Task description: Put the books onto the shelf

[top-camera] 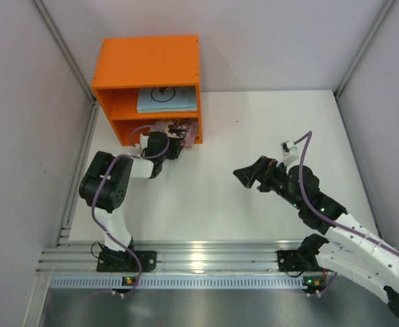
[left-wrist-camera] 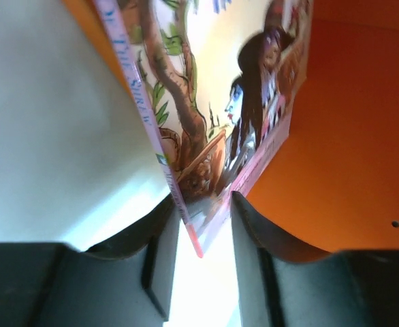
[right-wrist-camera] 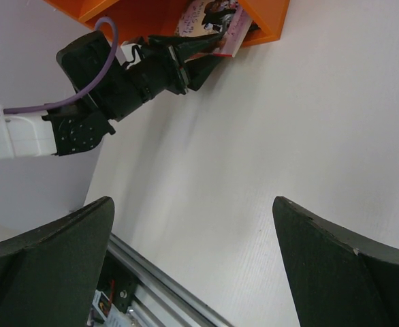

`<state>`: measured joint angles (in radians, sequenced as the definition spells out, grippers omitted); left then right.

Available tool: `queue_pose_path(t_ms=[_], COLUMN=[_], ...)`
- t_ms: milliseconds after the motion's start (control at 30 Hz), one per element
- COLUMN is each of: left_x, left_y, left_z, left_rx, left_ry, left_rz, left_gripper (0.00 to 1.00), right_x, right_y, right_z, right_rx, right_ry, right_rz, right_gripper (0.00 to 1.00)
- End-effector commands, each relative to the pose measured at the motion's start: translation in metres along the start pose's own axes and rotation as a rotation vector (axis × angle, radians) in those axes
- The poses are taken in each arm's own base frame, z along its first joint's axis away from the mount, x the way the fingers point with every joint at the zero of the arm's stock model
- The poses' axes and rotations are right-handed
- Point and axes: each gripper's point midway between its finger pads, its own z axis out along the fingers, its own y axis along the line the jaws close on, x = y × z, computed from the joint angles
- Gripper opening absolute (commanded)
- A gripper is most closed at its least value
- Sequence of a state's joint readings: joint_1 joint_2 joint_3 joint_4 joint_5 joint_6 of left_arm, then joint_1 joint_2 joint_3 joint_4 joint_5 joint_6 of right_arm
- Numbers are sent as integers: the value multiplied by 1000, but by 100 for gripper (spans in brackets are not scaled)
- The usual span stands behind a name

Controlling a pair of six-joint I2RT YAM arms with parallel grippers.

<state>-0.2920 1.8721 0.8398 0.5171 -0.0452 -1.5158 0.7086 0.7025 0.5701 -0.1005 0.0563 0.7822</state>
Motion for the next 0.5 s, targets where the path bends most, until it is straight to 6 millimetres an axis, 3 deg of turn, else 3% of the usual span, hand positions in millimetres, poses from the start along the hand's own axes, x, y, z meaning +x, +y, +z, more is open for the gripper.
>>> queue_pose_path(t_ms=[0, 167, 467], left_x=[2, 8, 16], left_y=[-44, -57, -65], left_z=[-4, 1, 12], left_rx=[95, 119, 131], left_ry=[-1, 5, 20], left_rz=[13, 25, 37], left_gripper=[39, 32, 35], right_x=[-12, -12, -10], right_y=[4, -1, -4], right_z=[0, 1, 6], right_rx=[-3, 15, 27], right_ry=[-38, -44, -36], right_rz=[4, 3, -3], right_gripper=[100, 100, 100])
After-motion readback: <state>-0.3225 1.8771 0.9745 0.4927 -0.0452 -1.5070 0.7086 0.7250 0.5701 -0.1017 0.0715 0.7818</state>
